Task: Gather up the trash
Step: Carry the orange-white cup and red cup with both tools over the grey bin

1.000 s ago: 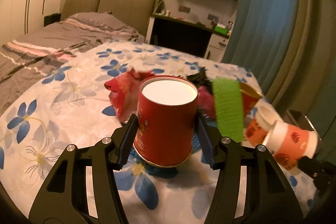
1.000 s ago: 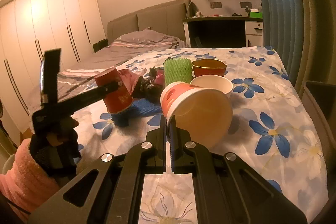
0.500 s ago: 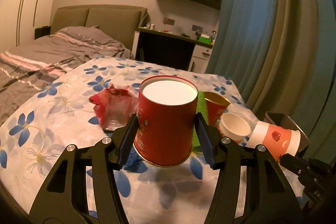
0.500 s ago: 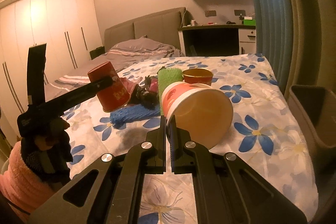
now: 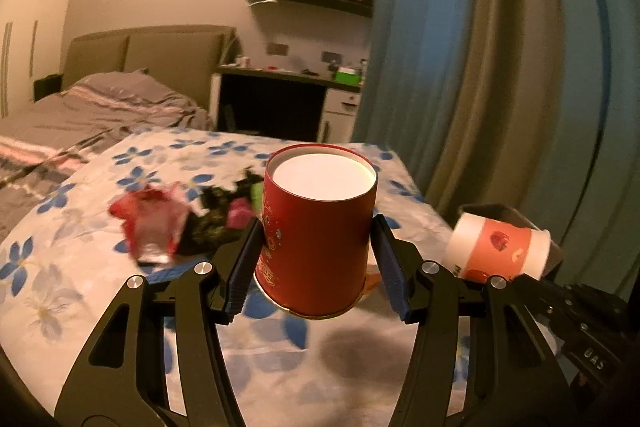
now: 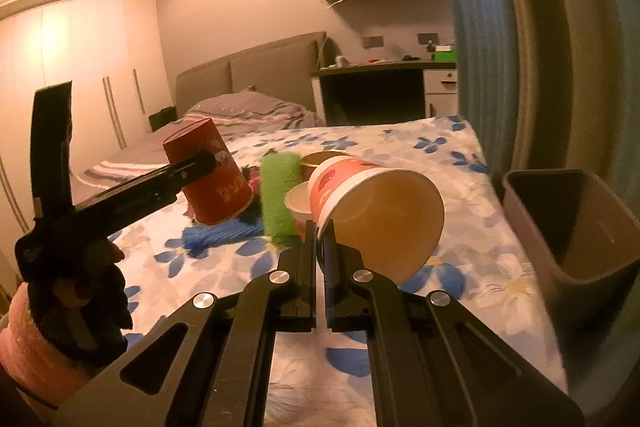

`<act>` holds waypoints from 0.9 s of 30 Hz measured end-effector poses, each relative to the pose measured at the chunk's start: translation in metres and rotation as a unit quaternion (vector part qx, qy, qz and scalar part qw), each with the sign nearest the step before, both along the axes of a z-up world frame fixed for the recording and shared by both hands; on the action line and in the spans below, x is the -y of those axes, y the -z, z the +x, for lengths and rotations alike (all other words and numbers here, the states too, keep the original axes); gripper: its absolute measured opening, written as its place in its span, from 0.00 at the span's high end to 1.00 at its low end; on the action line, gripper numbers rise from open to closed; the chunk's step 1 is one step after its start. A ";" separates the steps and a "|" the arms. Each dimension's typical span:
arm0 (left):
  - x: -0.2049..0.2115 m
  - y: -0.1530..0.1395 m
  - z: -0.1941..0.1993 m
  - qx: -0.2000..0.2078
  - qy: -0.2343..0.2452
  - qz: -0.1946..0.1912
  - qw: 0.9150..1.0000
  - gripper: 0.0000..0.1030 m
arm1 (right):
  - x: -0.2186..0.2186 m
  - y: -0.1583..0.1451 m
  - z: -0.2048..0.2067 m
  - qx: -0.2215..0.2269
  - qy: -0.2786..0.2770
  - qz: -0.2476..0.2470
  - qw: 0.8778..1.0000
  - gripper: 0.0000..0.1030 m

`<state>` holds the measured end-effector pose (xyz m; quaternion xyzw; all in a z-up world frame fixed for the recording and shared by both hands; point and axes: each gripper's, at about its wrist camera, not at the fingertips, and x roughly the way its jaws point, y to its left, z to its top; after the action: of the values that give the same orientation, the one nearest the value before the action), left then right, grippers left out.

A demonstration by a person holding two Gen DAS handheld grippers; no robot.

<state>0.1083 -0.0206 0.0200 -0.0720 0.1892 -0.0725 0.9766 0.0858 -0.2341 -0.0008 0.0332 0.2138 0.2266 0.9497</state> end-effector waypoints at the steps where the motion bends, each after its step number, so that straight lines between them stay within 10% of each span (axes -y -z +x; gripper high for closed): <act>1: 0.006 -0.001 0.001 0.002 0.007 0.002 1.000 0.47 | 0.003 -0.001 0.000 0.001 0.004 0.000 1.000 0.96; 27: 0.199 -0.003 0.076 0.034 0.183 -0.003 0.983 0.47 | 0.131 0.007 0.046 0.024 0.186 -0.049 0.981 0.96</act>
<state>0.1838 -0.2200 0.0229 -0.0367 0.1654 -0.2529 0.9526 0.1320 -0.3652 -0.0078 0.0201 0.1918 0.0354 0.9806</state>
